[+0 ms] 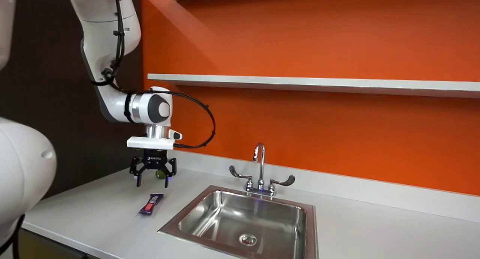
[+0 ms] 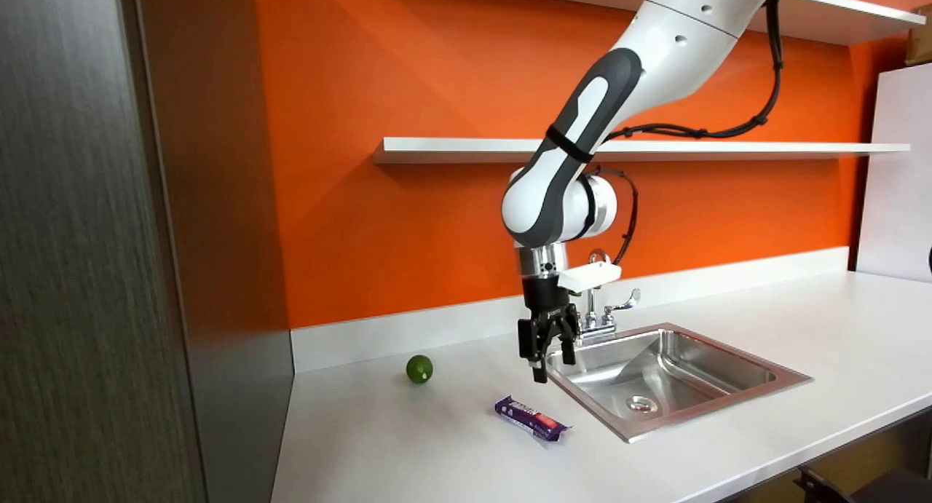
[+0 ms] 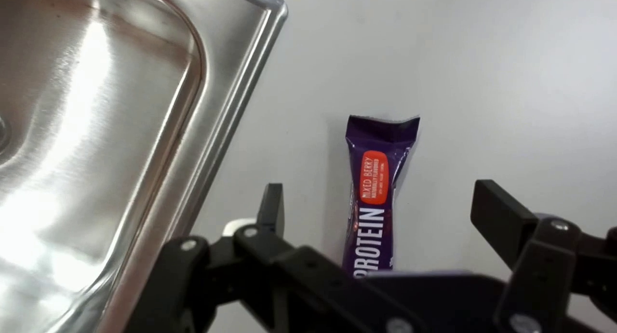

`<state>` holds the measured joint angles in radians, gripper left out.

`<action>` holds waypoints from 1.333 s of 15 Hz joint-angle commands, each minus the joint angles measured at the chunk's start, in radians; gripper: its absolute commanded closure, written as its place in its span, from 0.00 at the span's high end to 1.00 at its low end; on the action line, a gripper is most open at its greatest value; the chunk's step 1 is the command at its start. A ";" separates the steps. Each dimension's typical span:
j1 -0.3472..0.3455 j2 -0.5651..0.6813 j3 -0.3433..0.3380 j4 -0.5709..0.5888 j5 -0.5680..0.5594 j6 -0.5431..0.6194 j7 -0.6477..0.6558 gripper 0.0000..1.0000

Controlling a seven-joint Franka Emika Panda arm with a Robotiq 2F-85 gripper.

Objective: Put the chocolate bar on the bottom shelf

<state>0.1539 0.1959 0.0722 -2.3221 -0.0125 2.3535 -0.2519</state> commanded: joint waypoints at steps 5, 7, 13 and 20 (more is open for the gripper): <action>-0.015 0.095 0.058 0.044 0.016 0.030 0.016 1.00; -0.016 0.117 0.063 0.055 0.017 0.043 0.019 1.00; -0.012 0.174 0.065 0.086 0.003 0.078 0.043 1.00; -0.012 0.220 0.062 0.105 0.002 0.107 0.071 1.00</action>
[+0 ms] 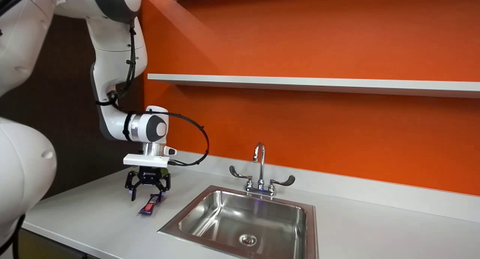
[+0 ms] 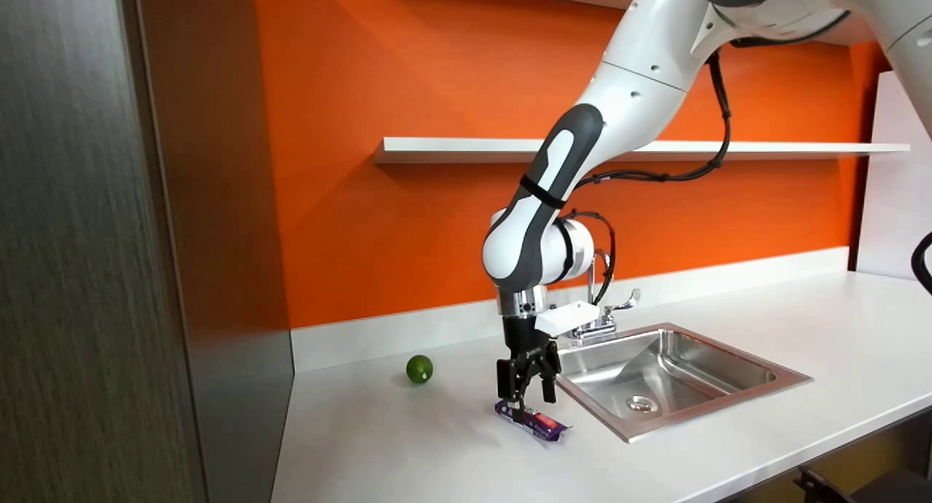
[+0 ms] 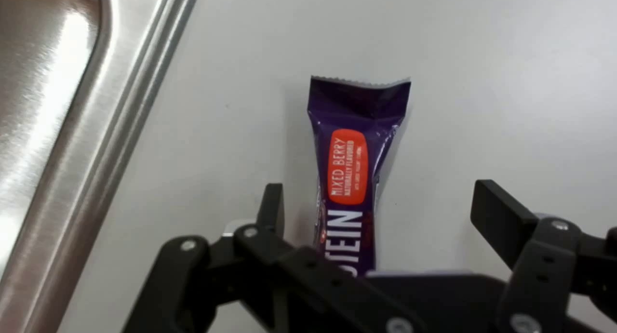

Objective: Put the chocolate bar on the bottom shelf

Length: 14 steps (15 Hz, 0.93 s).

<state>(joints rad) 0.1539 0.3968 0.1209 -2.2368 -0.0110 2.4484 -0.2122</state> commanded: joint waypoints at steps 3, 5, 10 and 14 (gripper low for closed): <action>-0.012 0.031 0.013 0.025 0.000 0.022 0.042 1.00; -0.013 0.037 0.012 0.030 0.001 0.027 0.047 1.00; -0.014 0.049 0.011 0.040 0.002 0.031 0.058 1.00; -0.015 0.060 0.008 0.047 0.000 0.032 0.066 1.00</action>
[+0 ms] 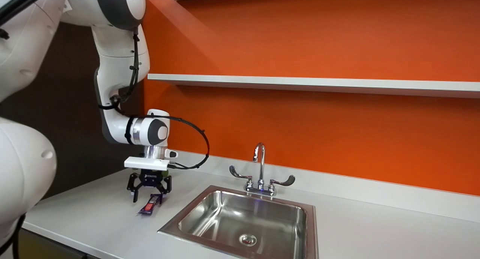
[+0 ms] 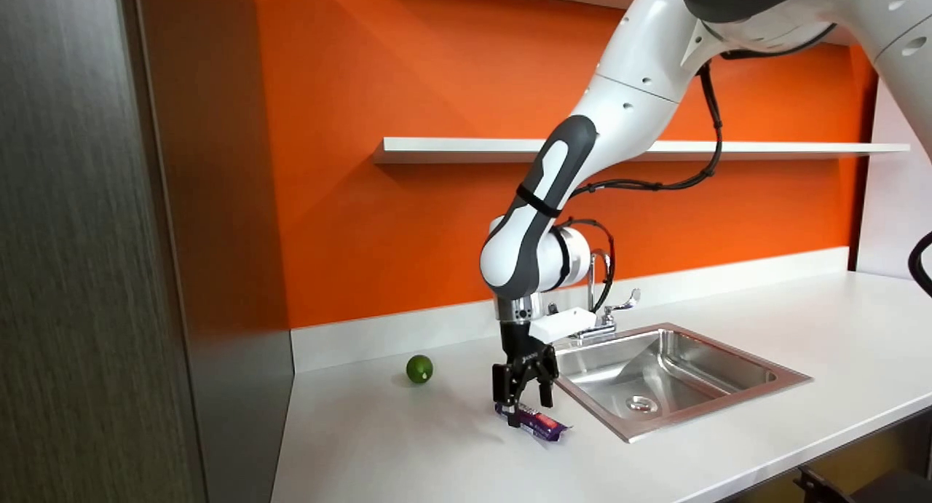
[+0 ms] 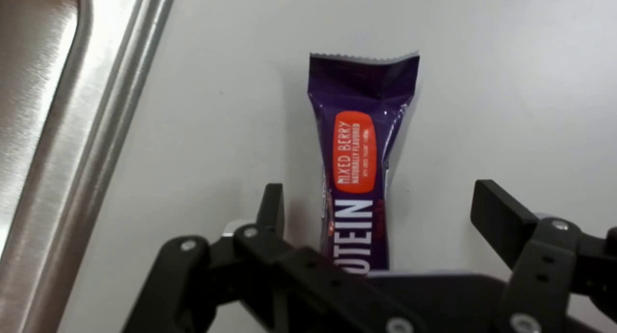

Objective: Put the chocolate bar on the bottom shelf

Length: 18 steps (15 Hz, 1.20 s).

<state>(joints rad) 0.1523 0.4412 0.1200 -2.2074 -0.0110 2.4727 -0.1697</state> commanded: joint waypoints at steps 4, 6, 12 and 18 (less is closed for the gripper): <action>-0.018 0.026 0.009 0.025 0.003 0.008 0.025 1.00; -0.020 0.028 0.009 0.028 0.004 0.007 0.025 1.00; -0.021 0.038 0.008 0.036 0.004 0.005 0.029 1.00; -0.027 0.041 0.011 0.038 0.009 0.004 0.026 0.56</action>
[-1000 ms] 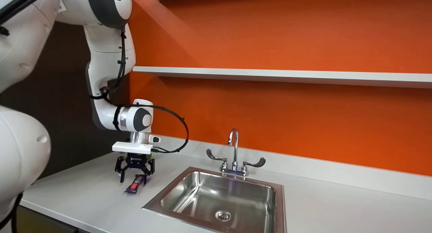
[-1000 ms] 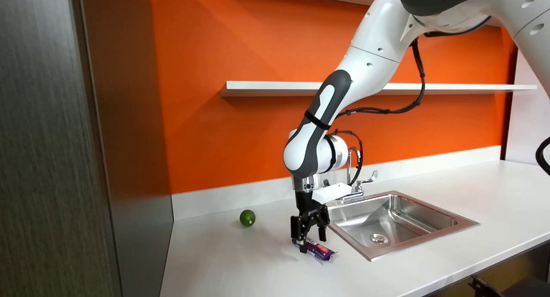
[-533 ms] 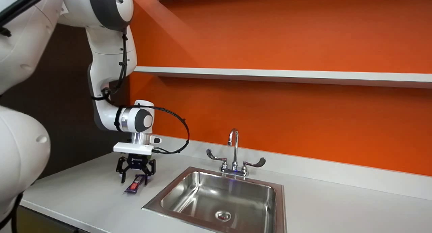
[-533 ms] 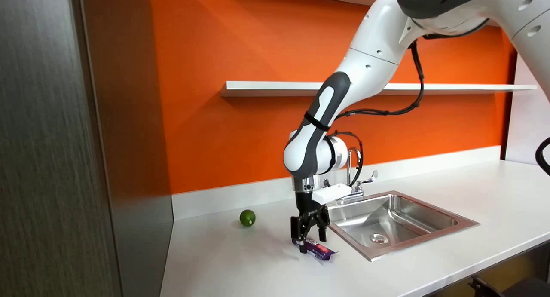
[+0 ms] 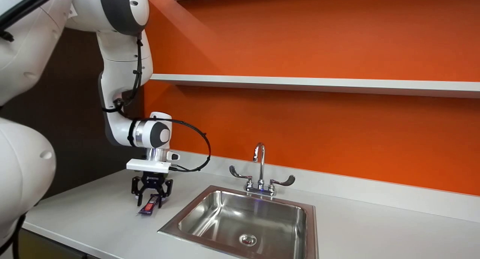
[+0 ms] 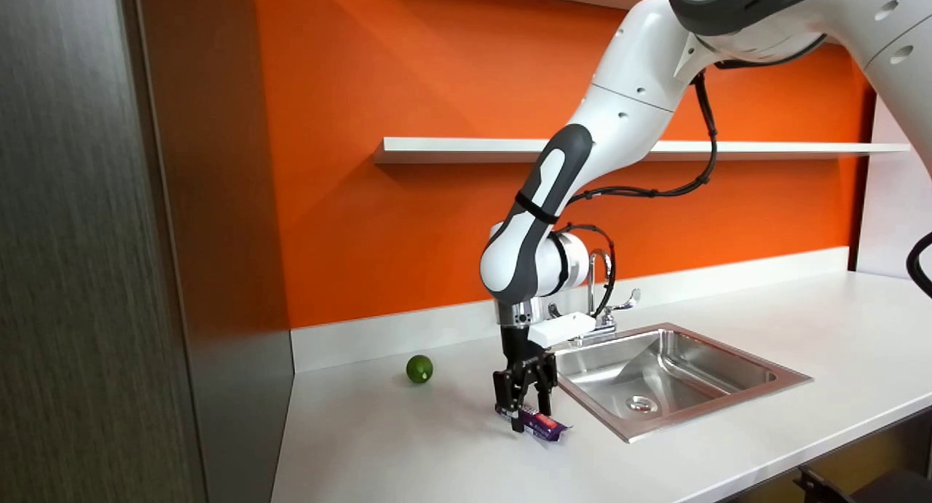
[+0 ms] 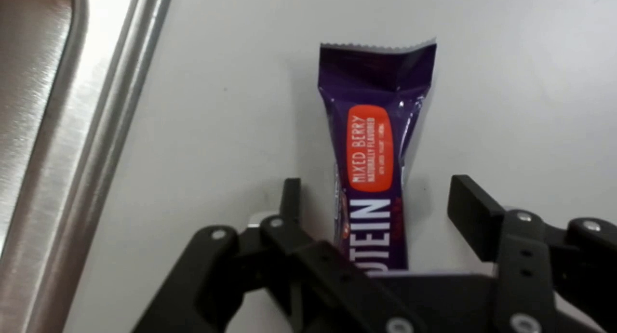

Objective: Put the chocolate bar on the bottom shelf

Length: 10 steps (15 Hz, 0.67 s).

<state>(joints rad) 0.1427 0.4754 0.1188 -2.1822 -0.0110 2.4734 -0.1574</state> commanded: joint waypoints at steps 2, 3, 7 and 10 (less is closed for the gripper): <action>-0.020 0.006 0.013 0.013 0.010 0.003 0.012 0.40; -0.022 0.005 0.013 0.014 0.011 0.002 0.011 0.33; -0.031 0.007 0.012 0.020 0.015 -0.001 0.011 0.03; -0.031 -0.006 0.010 0.014 0.015 -0.005 0.016 0.06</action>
<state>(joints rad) 0.1273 0.4753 0.1186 -2.1727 -0.0099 2.4733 -0.1573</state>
